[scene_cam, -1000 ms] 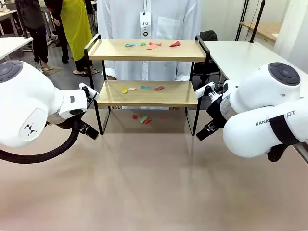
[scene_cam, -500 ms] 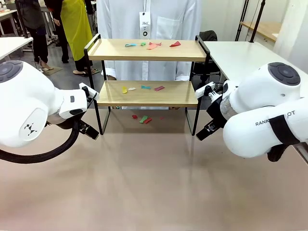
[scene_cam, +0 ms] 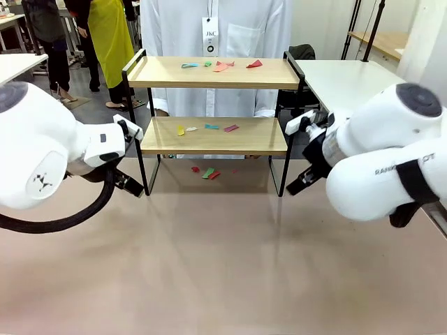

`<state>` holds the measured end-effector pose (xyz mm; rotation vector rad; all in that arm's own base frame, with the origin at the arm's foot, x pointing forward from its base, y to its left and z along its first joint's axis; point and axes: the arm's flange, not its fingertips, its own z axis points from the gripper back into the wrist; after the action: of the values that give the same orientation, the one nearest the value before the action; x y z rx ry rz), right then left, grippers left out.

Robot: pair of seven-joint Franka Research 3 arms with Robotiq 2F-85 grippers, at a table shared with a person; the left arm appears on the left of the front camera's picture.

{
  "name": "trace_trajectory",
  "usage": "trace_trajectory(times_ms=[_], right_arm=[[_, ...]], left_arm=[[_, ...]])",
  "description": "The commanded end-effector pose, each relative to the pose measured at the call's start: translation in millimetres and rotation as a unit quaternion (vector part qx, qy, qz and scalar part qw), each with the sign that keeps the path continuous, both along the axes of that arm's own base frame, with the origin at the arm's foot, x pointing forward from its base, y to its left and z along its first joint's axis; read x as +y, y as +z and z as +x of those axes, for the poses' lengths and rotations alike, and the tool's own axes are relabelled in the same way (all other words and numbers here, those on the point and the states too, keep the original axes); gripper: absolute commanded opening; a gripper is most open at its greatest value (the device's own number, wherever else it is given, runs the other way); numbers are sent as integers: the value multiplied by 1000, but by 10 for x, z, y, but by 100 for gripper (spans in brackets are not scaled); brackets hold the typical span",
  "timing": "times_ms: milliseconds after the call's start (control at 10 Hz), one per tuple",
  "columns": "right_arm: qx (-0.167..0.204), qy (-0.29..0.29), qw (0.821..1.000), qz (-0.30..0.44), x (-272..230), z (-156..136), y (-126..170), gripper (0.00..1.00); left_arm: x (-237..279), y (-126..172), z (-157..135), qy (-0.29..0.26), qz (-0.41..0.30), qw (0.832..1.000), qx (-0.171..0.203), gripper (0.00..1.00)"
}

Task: Clean the shelf.
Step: Pick up the Duster handed by the human.

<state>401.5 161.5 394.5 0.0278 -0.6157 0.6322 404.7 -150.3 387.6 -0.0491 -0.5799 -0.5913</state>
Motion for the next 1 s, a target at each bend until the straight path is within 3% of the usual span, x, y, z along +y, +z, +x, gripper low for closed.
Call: trace_trajectory(times_ms=[0,300,400,600,800,900], right_arm=[[-32,-8,999,41,-301,-10,495,100],[-73,35,991,110,-1063,-44,900,100],[-80,70,985,136,-1381,43,948,100],[-82,100,977,170,-2051,304,858,100],[-91,128,968,198,-2434,487,646,100],[-102,132,964,209,-2529,557,588,100]], left_arm=[[305,458,23,-15,-28,999,-5,100],[871,893,127,-113,-71,991,21,100],[1127,947,225,-180,-98,978,25,100],[1623,879,480,-270,-137,953,15,100],[1918,682,669,-308,-166,937,-2,100],[1962,600,730,-310,-173,934,-30,100]])
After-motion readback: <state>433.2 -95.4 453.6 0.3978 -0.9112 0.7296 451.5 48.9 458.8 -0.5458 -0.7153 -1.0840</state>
